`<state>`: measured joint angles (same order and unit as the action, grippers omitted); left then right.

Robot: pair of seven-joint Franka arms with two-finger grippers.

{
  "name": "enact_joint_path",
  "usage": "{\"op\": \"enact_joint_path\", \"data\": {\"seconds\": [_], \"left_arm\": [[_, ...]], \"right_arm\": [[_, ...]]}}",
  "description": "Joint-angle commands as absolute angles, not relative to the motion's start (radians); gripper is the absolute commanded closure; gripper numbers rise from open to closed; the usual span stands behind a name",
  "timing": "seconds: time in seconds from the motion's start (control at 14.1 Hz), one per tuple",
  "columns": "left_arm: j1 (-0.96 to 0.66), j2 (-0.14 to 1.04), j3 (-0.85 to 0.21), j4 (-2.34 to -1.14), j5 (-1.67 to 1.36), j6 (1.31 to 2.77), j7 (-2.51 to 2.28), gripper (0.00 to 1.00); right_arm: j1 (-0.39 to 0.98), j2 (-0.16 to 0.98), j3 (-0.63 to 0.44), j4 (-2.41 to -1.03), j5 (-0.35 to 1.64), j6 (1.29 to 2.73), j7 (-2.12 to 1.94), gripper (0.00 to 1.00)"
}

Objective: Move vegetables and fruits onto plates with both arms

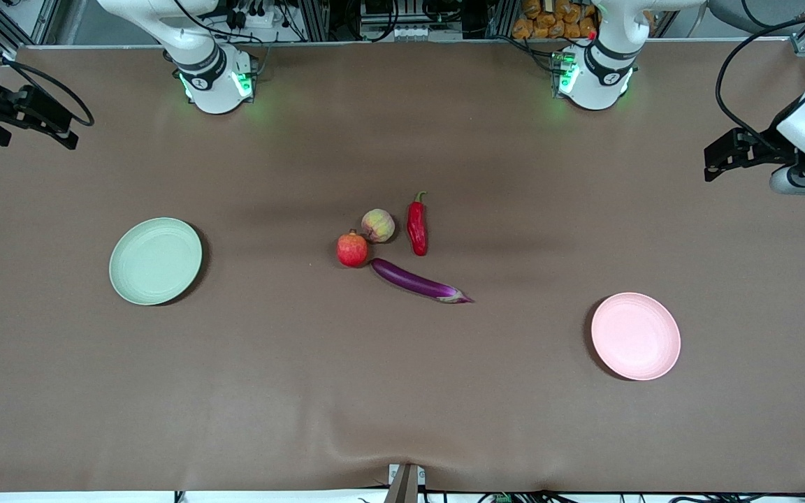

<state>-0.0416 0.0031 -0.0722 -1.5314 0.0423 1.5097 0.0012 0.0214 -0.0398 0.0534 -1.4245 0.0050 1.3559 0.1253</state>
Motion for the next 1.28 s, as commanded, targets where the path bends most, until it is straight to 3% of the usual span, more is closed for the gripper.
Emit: {"op": "enact_joint_path", "data": {"seconds": [0.0,0.14,0.57,1.21], "left_arm": [[-0.046,0.023,-0.080,-1.496,0.041,1.516,0.005,0.00],[-0.052,0.025,-0.109,-1.499,0.020,1.514,-0.009,0.00],[-0.150,0.173,-0.167,-1.494,0.008,1.523,-0.294,0.00],[-0.373,0.470,-0.167,-1.392,0.008,1.672,-0.736,0.00]], "right_arm": [[0.011,-0.034,0.064,-1.413,-0.002,1.350,0.103,0.00],[0.009,-0.034,0.064,-1.413,-0.002,1.350,0.104,0.00],[0.003,-0.032,0.064,-1.411,0.000,1.348,0.104,0.00],[-0.012,-0.032,0.072,-1.413,0.008,1.350,0.104,0.00]]}}
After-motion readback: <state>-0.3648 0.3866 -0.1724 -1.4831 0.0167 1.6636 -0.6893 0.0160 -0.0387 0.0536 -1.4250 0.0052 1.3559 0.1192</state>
